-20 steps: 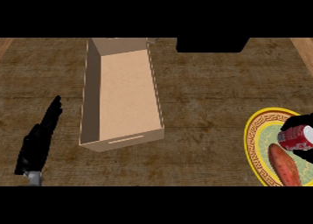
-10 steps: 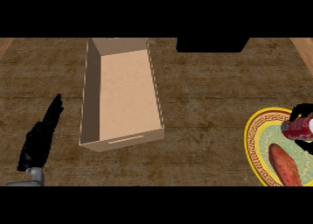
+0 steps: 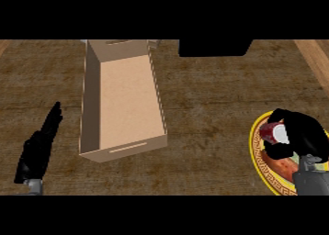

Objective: Pick the can from the plate and place it in the cardboard box

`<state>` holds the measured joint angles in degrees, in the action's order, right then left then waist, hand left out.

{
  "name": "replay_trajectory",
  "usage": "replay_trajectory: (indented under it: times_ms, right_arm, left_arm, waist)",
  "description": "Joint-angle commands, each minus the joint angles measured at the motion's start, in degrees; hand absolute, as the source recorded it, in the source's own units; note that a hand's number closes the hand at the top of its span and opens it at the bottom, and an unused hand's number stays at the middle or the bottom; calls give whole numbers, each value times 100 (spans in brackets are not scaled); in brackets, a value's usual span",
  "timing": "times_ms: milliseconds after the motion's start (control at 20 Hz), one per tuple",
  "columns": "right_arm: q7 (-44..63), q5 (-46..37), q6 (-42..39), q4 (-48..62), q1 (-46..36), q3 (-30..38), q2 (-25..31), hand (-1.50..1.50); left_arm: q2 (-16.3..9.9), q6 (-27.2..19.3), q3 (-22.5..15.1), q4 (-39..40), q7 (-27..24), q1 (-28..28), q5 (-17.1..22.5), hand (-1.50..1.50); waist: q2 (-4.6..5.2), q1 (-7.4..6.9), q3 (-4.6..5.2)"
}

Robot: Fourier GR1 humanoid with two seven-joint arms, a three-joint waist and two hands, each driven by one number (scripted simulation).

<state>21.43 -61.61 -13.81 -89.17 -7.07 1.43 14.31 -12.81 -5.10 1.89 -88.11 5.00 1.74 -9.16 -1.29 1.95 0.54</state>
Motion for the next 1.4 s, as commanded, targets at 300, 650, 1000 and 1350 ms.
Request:
replay_trajectory:
  times_ms: [300,650,1000,1350]
  right_arm:
    - [3153,-1172,683,-2454,190,-2582,-1411,150]
    - [4381,-1269,1198,-2688,-1357,-3947,-1427,150]
    - [5398,-522,1569,-1451,-3582,-3822,-1429,150]
    - [5684,357,1821,-6,-4830,-3490,-1429,150]
  left_arm:
    - [90,8,-50,82,-43,-153,-5,0]
    - [-8,202,-34,-50,133,-248,62,0]
    - [26,210,-45,43,-121,-136,-20,0]
    - [42,269,-138,-56,45,-320,-74,0]
  waist:
    - [68,-130,-43]
    - [118,-287,-49]
    - [131,-350,-45]
    - [139,-440,-43]
